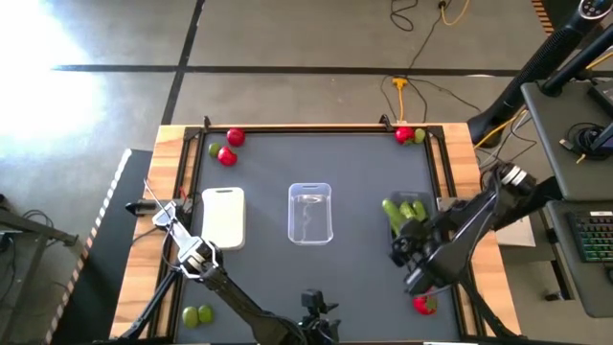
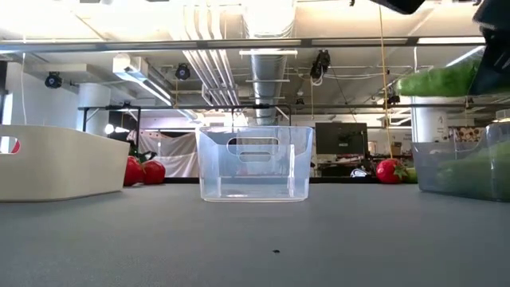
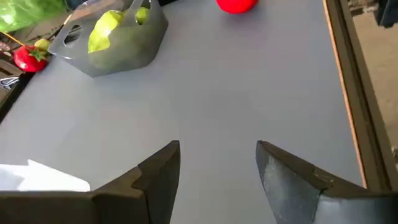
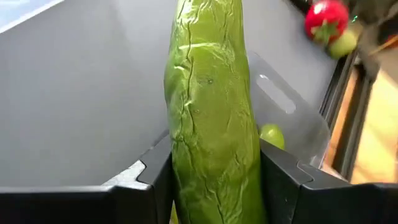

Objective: Sort produce into baskets
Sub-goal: Put the green cucumber into the black bin, then put the red tomato into the transparent bin

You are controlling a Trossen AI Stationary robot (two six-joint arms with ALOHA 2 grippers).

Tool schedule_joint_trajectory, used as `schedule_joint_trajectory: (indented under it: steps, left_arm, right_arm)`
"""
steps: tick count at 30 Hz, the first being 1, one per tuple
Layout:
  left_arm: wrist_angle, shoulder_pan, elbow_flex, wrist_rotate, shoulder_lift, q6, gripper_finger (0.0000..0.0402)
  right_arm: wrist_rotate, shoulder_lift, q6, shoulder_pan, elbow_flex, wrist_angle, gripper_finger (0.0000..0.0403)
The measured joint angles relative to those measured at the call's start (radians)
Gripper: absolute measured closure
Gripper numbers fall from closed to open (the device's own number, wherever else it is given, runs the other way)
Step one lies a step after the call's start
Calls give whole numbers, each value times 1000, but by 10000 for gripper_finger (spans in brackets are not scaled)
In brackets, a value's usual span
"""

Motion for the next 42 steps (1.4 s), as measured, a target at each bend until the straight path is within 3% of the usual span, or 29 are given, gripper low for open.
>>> schedule_joint_trajectory:
  steps: [5,8,15,20,27,34,42]
  left_arm:
    - [15,-1,-5,27,0,-34,208]
    - [25,-1,-8,37,0,-43,208]
    - [71,3,-17,49,0,-107,208]
    - [229,3,-99,59,0,-109,208]
    - [307,-1,-139,83,0,-184,208]
    - [353,-5,-138,82,0,-190,208]
    - [395,-3,-138,89,0,-154,208]
  right_arm:
    - [-116,-83,29,-69,-146,63,239]
    - [-115,-110,50,-81,-211,84,233]
    - [-114,-106,-13,-82,-253,159,179]
    - [-115,-101,-89,-84,-247,164,136]
    - [-197,-105,-176,-49,-129,141,93]
    - [-91,-47,-138,125,44,171,81]
    - [-90,86,-110,280,174,171,91]
